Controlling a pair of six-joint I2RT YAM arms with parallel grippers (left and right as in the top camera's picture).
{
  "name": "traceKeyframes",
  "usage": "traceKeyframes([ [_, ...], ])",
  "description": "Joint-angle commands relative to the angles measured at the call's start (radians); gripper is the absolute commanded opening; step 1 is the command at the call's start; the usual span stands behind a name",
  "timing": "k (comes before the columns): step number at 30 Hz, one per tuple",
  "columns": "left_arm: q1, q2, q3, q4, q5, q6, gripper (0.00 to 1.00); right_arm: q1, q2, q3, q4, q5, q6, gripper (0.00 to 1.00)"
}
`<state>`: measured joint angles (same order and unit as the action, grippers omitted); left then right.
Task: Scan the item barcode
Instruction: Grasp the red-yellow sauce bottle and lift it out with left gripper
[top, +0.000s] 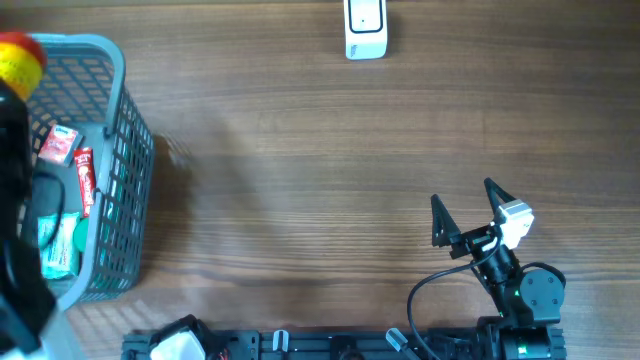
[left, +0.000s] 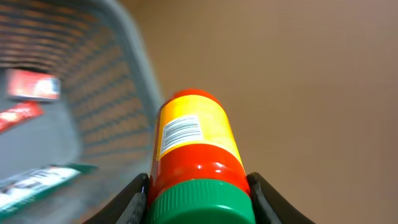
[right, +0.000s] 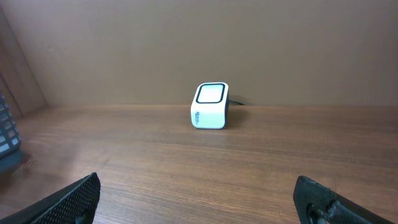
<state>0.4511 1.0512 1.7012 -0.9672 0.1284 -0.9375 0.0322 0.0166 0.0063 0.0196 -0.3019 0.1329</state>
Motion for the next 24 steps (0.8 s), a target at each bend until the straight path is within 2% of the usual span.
traceKeyframes([
  [1, -0.151, -0.04, 0.016, -0.014, 0.117, 0.006, 0.4, 0.005, -0.003, -0.001, 0.004, 0.017, -0.001, 1.0],
  [6, -0.465, 0.082, 0.016, -0.183, 0.109, 0.055, 0.4, 0.005, -0.003, -0.001, 0.004, 0.017, -0.001, 1.0],
  [9, -0.628, 0.205, 0.016, -0.266, -0.005, 0.074, 0.4, 0.005, -0.003, -0.001, 0.003, 0.017, -0.001, 1.0],
  [11, -0.75, 0.325, 0.016, -0.308, -0.039, 0.173, 0.4, 0.005, -0.003, -0.001, 0.004, 0.017, -0.001, 1.0],
  [13, -0.858, 0.443, 0.016, -0.309, -0.06, 0.352, 0.4, 0.005, -0.003, -0.001, 0.004, 0.017, -0.001, 1.0],
  [15, -0.924, 0.559, 0.016, -0.313, -0.067, 0.494, 0.4, 0.005, -0.003, -0.001, 0.004, 0.017, -0.001, 1.0],
  [21, -0.954, 0.775, 0.016, -0.304, -0.085, 0.643, 0.39, 0.005, -0.003, -0.001, 0.004, 0.017, -0.001, 1.0],
  [24, -0.965, 0.846, 0.016, -0.285, -0.087, 0.797, 0.38, 0.005, -0.003, -0.001, 0.004, 0.017, -0.001, 1.0],
])
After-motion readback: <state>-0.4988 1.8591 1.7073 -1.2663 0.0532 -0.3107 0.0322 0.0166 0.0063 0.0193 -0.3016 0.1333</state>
